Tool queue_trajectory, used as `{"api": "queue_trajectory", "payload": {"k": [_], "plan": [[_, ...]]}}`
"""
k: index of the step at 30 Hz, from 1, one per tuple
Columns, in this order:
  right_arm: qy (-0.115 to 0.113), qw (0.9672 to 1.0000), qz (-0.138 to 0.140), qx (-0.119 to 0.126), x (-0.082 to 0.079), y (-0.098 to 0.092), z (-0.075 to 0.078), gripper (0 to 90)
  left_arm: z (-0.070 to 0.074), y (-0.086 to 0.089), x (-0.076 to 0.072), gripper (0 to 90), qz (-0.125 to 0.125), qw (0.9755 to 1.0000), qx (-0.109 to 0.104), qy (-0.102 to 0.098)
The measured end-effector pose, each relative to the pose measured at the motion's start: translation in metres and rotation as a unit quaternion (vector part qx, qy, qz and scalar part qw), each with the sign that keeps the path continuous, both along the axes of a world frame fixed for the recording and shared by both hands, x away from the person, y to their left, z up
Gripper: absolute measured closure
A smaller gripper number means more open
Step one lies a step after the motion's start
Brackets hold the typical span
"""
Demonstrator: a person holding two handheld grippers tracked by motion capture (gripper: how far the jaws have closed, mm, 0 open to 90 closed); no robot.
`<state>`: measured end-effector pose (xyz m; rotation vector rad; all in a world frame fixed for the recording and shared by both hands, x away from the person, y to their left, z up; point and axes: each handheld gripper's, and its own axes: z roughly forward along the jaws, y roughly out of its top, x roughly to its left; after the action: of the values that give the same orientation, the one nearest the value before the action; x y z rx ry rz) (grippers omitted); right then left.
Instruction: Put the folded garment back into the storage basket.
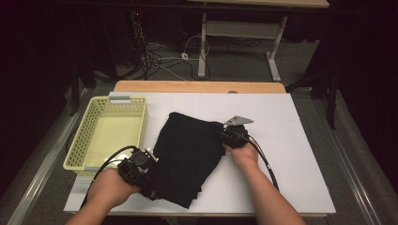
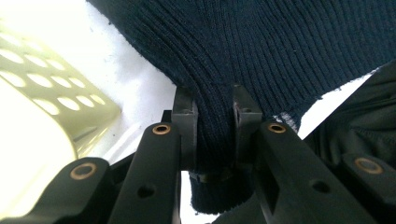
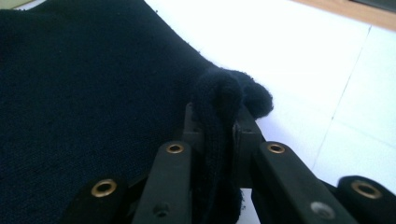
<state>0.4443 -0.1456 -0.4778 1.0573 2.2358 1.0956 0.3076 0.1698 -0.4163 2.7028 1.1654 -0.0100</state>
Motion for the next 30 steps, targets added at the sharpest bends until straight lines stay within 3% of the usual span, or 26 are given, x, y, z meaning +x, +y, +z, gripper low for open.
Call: {"api": "queue_trajectory", "payload": {"k": [4, 10, 17, 30], "plan": [[0.000, 1.0000, -0.002, -0.001, -0.001, 0.001, 0.001, 81.1, 0.001, -0.001, 0.001, 74.9, 0.000, 1.0000, 0.001, 0.004], [-0.019, 0.9998, 0.004, -0.009, -0.004, 0.001, 0.008, 81.3, 0.004, -0.003, 0.003, 74.9, -0.005, 0.9999, 0.008, 0.011], [-0.048, 0.9987, 0.015, -0.006, -0.011, 0.003, 0.029, 81.4, 0.021, -0.004, 0.003, 74.6, -0.003, 0.9998, 0.002, 0.017], [-0.083, 0.9959, 0.035, -0.007, -0.021, 0.010, 0.066, 81.4, 0.041, -0.004, 0.007, 74.6, -0.006, 0.9994, 0.022, 0.025]]}}
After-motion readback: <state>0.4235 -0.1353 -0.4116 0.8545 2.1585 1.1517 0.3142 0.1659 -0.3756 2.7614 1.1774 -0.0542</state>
